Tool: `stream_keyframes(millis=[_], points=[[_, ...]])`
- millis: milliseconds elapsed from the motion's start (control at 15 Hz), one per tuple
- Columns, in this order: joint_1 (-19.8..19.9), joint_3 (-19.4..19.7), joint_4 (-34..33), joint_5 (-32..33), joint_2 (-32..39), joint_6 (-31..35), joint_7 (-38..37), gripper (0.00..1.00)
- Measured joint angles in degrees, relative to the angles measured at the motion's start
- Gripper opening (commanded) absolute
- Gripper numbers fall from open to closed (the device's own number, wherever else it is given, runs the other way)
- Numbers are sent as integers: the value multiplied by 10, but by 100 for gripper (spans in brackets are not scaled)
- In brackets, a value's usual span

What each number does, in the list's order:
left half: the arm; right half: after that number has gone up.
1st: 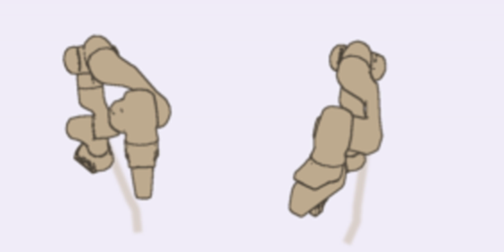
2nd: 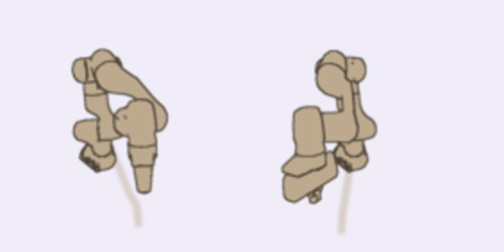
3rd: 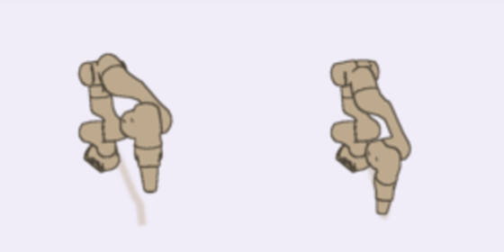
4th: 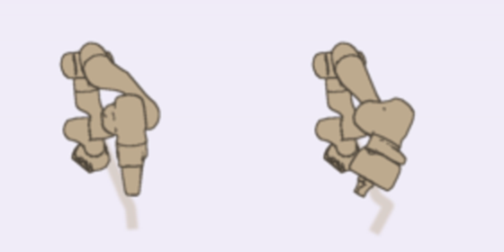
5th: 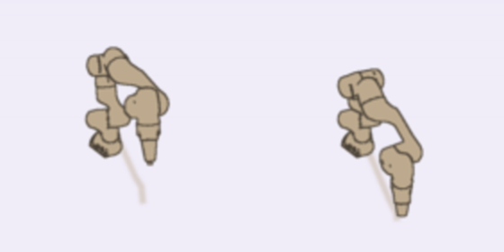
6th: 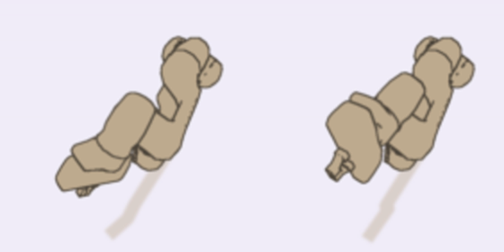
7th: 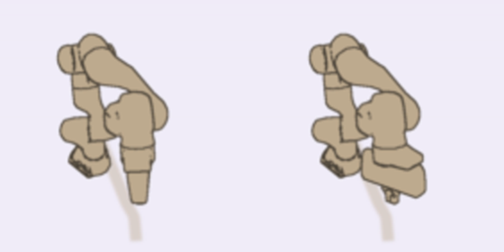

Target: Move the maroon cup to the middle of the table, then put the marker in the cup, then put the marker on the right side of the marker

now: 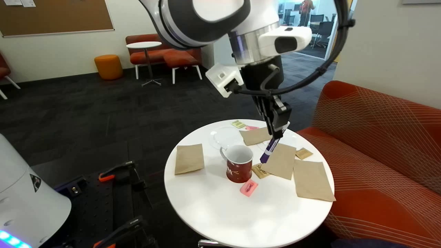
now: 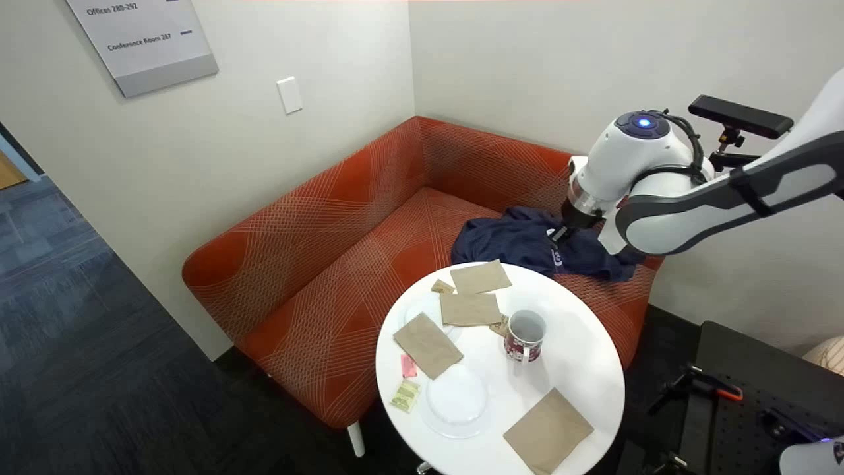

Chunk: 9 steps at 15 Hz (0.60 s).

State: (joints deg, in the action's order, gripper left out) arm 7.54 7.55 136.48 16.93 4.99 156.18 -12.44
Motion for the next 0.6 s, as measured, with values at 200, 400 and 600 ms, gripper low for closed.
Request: stream_keyframes(millis=[200, 400, 600], points=[[1, 3, -41, -21, 52, -9, 41, 5], [6, 4, -72, -54, 92, -15, 92, 5], [14, 4, -100, -81, 123, -29, 132, 5]])
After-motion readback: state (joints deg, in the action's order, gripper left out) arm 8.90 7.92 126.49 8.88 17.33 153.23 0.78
